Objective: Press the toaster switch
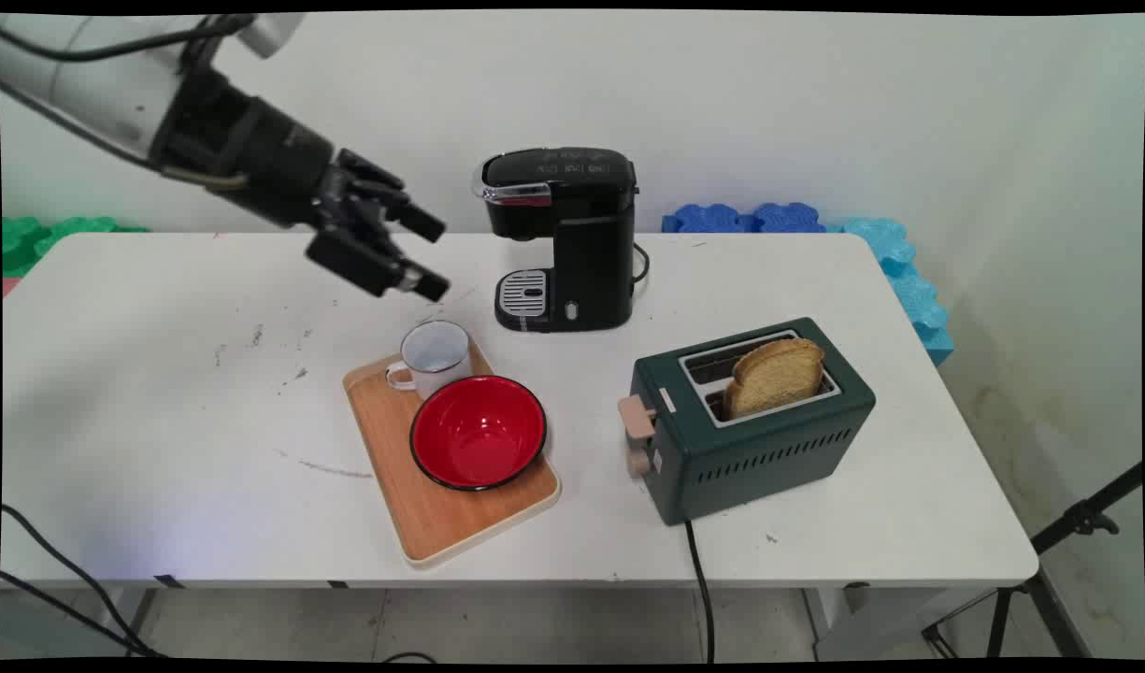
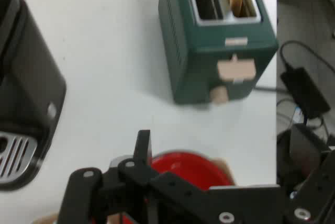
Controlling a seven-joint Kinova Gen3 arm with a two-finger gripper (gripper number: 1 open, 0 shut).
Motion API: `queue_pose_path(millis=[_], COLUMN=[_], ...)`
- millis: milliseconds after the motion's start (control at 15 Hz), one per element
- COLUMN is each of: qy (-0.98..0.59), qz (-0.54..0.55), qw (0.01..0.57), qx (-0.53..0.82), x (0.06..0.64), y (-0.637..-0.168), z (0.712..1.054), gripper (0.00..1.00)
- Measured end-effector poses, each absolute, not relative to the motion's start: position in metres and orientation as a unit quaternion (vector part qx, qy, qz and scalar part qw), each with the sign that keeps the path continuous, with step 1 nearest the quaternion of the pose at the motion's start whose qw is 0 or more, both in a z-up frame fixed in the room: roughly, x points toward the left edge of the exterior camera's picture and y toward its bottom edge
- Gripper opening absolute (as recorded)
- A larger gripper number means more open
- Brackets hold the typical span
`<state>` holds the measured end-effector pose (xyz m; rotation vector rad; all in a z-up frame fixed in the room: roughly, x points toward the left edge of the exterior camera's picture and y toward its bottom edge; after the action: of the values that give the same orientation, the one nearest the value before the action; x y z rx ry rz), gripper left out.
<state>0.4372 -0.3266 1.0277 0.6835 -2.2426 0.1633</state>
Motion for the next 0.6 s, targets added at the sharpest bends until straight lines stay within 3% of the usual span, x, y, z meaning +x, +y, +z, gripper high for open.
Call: queue_pose_path(millis=[600], qy=[-0.868], qz=[0.055], qw=[0.382], qx=[0.313], x=[0.346], y=[-0.326], z=[1.018], gripper=[1.0])
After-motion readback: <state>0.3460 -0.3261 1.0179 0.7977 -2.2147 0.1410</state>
